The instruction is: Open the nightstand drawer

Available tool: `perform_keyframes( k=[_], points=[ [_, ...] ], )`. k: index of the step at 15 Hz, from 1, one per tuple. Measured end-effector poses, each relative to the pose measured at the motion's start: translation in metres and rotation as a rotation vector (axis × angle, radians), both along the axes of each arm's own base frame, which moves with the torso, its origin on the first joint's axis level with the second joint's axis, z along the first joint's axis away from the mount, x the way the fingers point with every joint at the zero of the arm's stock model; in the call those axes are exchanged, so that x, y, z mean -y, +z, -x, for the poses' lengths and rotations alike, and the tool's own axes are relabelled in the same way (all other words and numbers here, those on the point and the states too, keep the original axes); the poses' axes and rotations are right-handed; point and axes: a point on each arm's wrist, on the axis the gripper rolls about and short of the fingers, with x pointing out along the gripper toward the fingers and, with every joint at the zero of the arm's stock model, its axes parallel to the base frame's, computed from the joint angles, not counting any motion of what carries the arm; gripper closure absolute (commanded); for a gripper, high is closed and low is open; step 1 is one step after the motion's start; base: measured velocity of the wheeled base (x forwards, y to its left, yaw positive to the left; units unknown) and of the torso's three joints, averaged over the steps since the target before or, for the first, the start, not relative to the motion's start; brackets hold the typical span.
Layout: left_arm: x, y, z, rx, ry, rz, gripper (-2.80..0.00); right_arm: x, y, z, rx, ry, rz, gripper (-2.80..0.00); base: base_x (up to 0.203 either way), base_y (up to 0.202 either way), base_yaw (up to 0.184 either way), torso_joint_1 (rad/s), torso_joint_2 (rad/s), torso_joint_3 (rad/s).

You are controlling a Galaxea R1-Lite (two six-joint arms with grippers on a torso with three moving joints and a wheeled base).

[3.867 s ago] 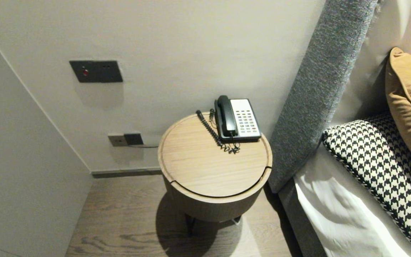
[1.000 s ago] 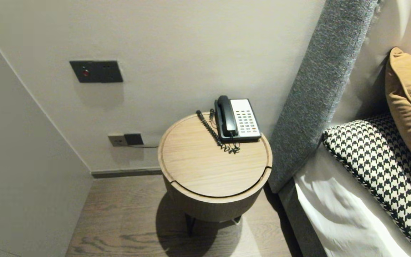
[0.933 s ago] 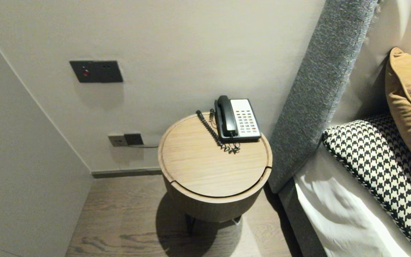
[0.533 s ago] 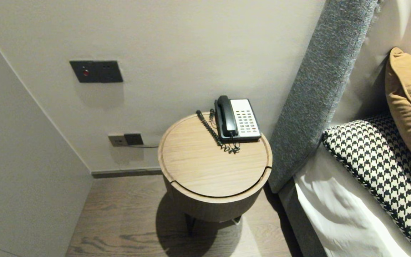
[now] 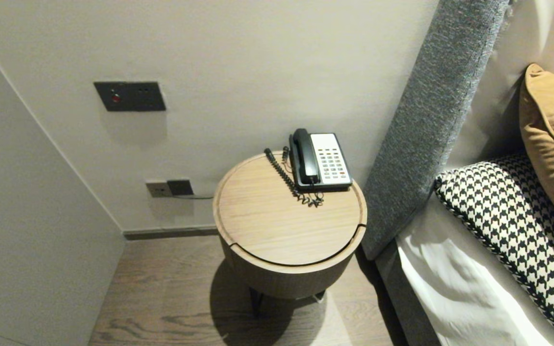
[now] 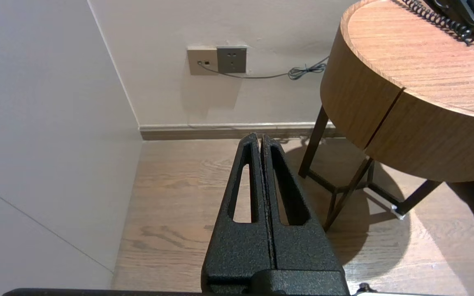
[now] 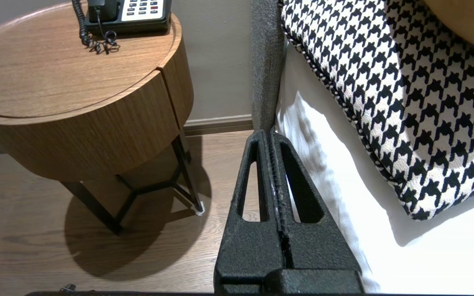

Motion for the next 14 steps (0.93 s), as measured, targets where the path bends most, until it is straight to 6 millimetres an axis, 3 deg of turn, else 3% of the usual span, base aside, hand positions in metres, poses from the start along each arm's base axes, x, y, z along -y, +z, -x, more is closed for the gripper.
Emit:
perform_keyframes(
  k=[3,9,14],
  points=[
    [0.000,0.000,0.000,0.001,-0.001,0.001,0.00,0.000,0.003,0.001,0.009,0.016,0.017,0.00,0.000,0.000,0.000,0.000,0.00,0.000],
    [0.000,0.000,0.000,0.000,0.000,0.000,0.00,-0.002,0.058,0.018,0.031,0.097,0.031,0.00,0.000,0.000,0.000,0.000,0.00,0.000],
    [0.000,0.000,0.000,0.000,0.000,0.000,0.00,-0.002,0.104,0.002,-0.028,0.100,0.028,0.00,0.000,0.000,0.000,0.000,0.00,0.000]
  ],
)
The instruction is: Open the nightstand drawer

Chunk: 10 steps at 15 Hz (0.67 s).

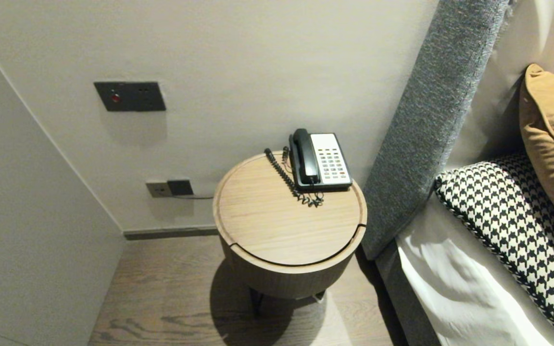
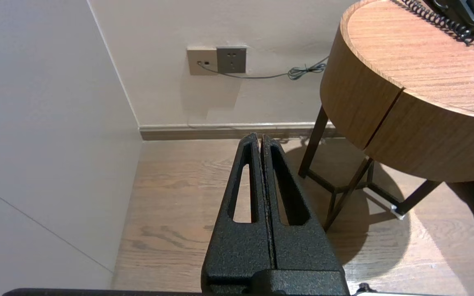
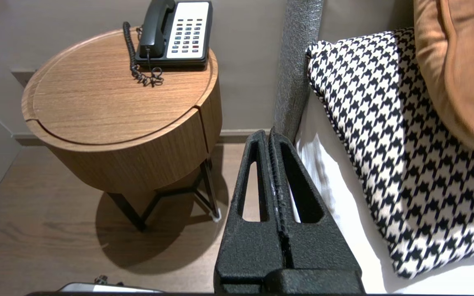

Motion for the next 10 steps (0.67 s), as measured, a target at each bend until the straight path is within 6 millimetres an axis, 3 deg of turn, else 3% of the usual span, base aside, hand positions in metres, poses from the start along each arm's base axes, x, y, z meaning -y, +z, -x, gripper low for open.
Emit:
perform_keyframes(
  k=[6,10],
  points=[
    [0.000,0.000,0.000,0.001,0.000,0.000,0.00,0.001,0.045,-0.042,-0.115,-0.003,-0.018,0.00,0.000,0.000,0.000,0.000,0.00,0.000],
    [0.000,0.000,0.000,0.000,0.001,0.000,0.00,0.001,0.062,-0.093,-0.261,-0.009,-0.124,0.00,0.000,0.000,0.000,0.000,0.00,0.000]
  ],
)
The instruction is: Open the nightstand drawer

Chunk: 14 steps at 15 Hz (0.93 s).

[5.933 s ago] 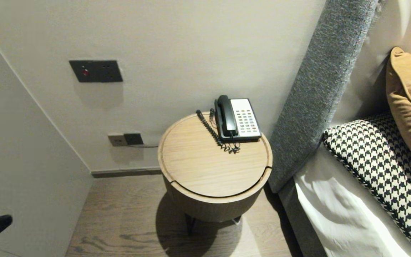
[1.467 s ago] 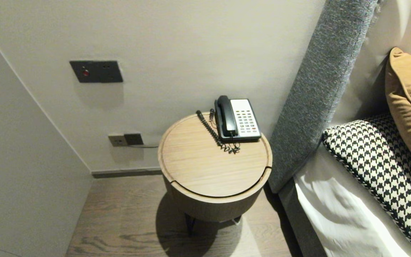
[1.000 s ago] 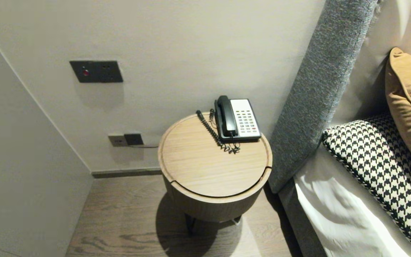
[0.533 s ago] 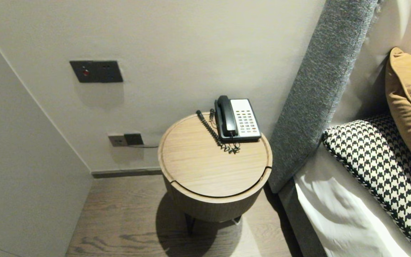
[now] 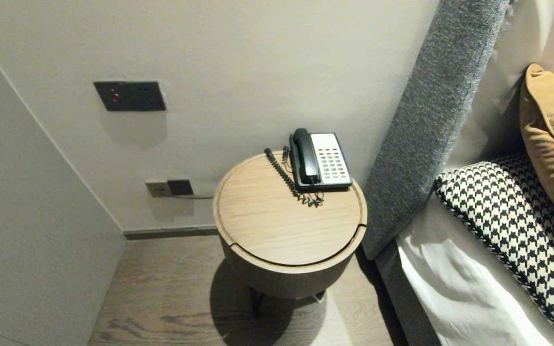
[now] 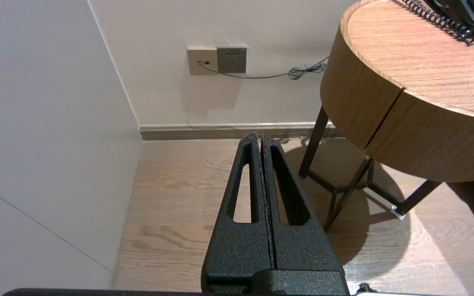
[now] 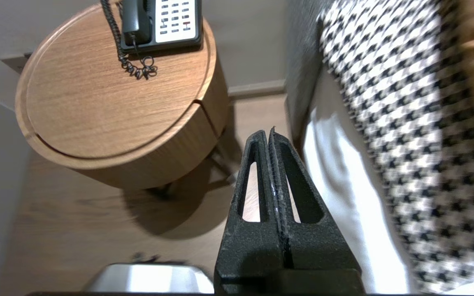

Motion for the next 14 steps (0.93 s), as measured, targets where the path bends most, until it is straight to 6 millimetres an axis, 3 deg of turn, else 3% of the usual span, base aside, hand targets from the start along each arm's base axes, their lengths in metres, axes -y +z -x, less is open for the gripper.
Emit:
perform_keyframes(
  k=[6,14],
  points=[
    [0.000,0.000,0.000,0.000,0.000,0.000,0.00,-0.019,0.002,-0.074,-0.212,0.090,-0.160,0.00,0.000,0.000,0.000,0.000,0.00,0.000],
    [0.000,0.000,0.000,0.000,-0.001,0.000,0.00,-0.057,-0.044,-0.172,-0.508,0.156,-0.183,0.00,0.000,0.000,0.000,0.000,0.00,0.000]
  ],
)
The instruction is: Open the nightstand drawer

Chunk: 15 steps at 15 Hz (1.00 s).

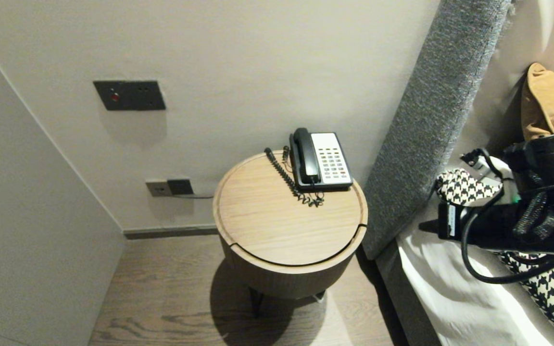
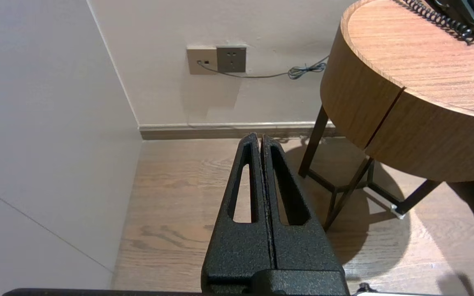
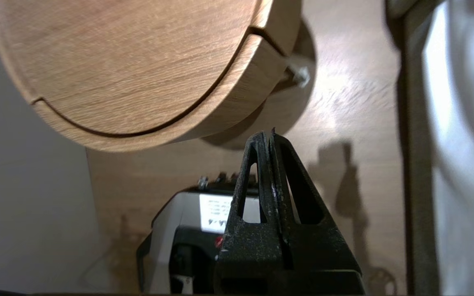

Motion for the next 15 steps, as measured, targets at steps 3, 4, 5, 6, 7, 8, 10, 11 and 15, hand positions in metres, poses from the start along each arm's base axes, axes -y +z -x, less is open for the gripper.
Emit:
perform_keyframes(
  k=[3,4,5,6,7,8,10,11,15],
  points=[
    [0.000,0.000,0.000,-0.001,0.000,0.000,0.00,-0.014,-0.012,-0.026,-0.067,0.031,-0.058,0.00,0.000,0.000,0.000,0.000,0.00,0.000],
    [0.000,0.000,0.000,0.000,0.000,0.000,0.00,-0.018,-0.016,-0.033,-0.086,0.039,-0.066,0.00,0.000,0.000,0.000,0.000,0.00,0.000],
    [0.000,0.000,0.000,0.000,0.000,0.000,0.00,-0.023,-0.021,-0.040,-0.099,0.044,-0.074,0.00,0.000,0.000,0.000,0.000,0.00,0.000],
    [0.000,0.000,0.000,-0.001,0.001,0.000,0.00,-0.029,-0.025,-0.047,-0.101,0.050,-0.082,0.00,0.000,0.000,0.000,0.000,0.00,0.000],
    [0.000,0.000,0.000,-0.001,0.000,0.000,0.00,-0.034,-0.029,-0.054,-0.099,0.054,-0.089,0.00,0.000,0.000,0.000,0.000,0.00,0.000],
    [0.000,0.000,0.000,-0.001,0.000,0.000,0.00,-0.038,-0.035,-0.062,-0.093,0.055,-0.100,0.00,0.000,0.000,0.000,0.000,0.00,0.000],
    [0.000,0.000,0.000,-0.001,0.000,0.000,0.00,-0.048,-0.041,-0.075,-0.066,0.048,-0.141,0.00,0.000,0.000,0.000,0.000,0.00,0.000],
    [0.000,0.000,0.000,-0.001,0.000,0.000,0.00,-0.052,-0.043,-0.080,-0.058,0.049,-0.154,0.00,0.000,0.000,0.000,0.000,0.00,0.000],
    [0.000,0.000,0.000,0.000,0.001,0.000,0.00,-0.062,-0.057,-0.088,-0.091,0.062,-0.150,0.00,0.000,0.000,0.000,0.000,0.00,0.000]
  ],
)
